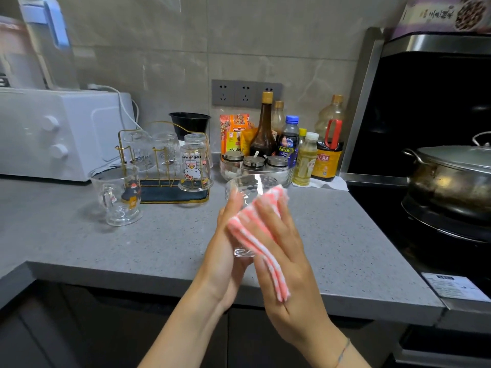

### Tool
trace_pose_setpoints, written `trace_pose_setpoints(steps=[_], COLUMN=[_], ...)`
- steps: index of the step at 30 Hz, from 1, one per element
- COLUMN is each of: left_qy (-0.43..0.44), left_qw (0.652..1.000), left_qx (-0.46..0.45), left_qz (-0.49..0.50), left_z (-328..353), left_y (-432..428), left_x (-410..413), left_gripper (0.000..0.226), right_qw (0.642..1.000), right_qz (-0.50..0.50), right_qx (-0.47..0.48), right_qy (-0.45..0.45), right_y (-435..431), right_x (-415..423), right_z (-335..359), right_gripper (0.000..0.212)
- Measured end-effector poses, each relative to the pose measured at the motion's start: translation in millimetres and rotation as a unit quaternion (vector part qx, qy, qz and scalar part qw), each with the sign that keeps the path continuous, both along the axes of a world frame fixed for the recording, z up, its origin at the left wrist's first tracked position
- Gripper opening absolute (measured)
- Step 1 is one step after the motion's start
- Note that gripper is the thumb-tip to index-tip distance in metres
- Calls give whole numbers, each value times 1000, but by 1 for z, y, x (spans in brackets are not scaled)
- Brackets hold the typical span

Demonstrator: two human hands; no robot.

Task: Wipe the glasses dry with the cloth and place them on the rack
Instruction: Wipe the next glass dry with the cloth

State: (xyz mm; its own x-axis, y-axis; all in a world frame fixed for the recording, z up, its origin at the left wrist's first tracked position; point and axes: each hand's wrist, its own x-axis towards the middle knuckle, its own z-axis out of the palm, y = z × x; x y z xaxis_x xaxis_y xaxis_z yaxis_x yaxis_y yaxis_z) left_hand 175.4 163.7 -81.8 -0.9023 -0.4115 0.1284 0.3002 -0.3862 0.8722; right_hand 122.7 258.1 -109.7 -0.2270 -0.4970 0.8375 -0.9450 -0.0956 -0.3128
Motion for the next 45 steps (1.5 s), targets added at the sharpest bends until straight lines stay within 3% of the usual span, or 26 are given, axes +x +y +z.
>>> trace_pose_setpoints(steps=[2,5,7,15,20,24,28,31,41,45], left_qy=[5,15,18,33,4,-11,24,34,29,41], left_qw=[1000,1000,1000,999,995,992,991,996,997,998], left_qx=[-19,-22,-11,30,102,126,129,83,55,49], left_qz=[13,7,0,15,15,3,-38,-20,-46,-20], left_z=[0,-5,-7,0,5,4,4,1,0,2], left_y=[4,7,9,8,-9,-15,-14,-11,-7,-9], left_x=[1,2,3,4,-3,-6,-5,-4,-2,-4], left_gripper=[58,58,60,55,77,97,70,54,51,53], right_qw=[999,982,971,974,988,990,995,993,986,981], right_qz=[16,82,112,127,109,91,73,73,10,85], right_qx=[-5,-26,-31,-7,42,59,40,-1,-15,-22], right_qy=[-32,-167,-208,-190,-100,-88,-60,-97,-163,-172], right_y=[-3,-3,-1,-1,2,4,-2,-6,-12,-10], right_x=[-2,-10,-16,-4,10,8,8,5,-29,-17], right_z=[9,25,31,25,7,5,11,23,36,24], right_gripper=[43,47,43,46,40,42,41,44,47,50])
